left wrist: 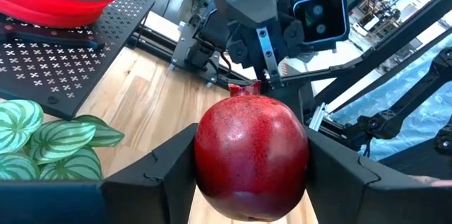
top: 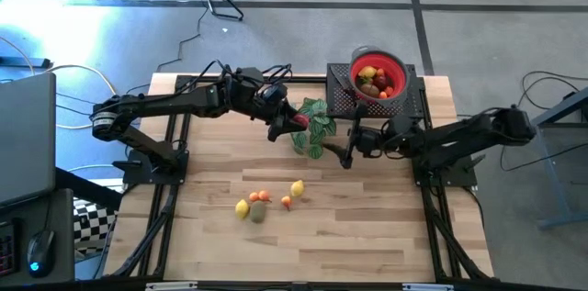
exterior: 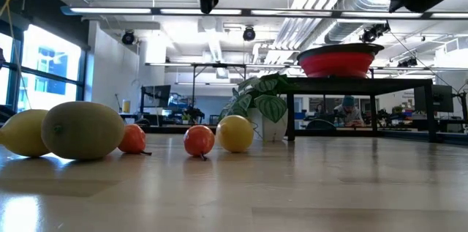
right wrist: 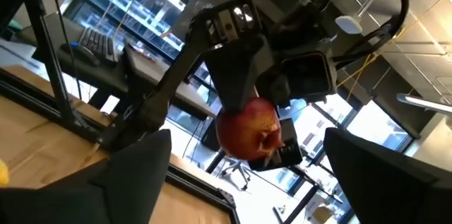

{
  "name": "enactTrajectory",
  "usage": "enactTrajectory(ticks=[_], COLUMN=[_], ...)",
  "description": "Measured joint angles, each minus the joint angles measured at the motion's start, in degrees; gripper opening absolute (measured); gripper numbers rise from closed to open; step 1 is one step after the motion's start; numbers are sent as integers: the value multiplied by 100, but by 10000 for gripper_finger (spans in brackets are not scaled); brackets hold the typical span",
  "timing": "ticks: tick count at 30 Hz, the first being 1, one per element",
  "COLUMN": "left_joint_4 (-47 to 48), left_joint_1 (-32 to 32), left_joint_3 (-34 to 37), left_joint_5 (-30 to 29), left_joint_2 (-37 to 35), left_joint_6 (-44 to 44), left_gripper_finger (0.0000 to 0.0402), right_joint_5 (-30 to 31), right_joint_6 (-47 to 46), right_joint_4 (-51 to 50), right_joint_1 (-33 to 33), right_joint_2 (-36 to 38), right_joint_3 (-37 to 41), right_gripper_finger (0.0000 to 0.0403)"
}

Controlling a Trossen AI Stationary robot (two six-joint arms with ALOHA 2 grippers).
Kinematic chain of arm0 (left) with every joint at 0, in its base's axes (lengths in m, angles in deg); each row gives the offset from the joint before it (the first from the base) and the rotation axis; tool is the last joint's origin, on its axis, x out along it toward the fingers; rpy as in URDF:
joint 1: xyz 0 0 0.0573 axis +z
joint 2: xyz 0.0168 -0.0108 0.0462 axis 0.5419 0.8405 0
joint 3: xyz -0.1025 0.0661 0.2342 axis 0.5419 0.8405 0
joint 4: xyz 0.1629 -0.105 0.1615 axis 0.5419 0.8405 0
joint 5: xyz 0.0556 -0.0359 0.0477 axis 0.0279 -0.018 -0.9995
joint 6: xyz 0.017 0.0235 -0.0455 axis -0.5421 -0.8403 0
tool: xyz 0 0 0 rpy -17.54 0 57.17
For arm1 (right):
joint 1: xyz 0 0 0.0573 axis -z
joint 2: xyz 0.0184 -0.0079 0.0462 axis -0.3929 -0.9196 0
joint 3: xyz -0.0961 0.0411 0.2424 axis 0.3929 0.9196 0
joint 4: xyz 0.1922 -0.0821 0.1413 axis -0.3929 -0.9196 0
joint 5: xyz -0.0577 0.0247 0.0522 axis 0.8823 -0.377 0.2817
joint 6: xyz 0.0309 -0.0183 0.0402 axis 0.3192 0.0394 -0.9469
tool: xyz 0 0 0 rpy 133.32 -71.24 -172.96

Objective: Pick & Place Fruit
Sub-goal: Put the pomegranate into the red colander

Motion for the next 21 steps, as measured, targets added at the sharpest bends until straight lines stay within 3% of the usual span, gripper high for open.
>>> enactTrajectory(ticks=[21], left_joint_4=[-24], left_joint_1=[-2], left_joint_3=[4], left_joint_5=[2], left_joint_2=[4], left_joint_6=[76], left_gripper_finger=[207], right_joint_5=[-1], right_joint_6=[-29], right_joint_4=[152], right_joint_1=[0], right_joint_2=[-993], right_joint_3=[-912], right_gripper_finger=[373])
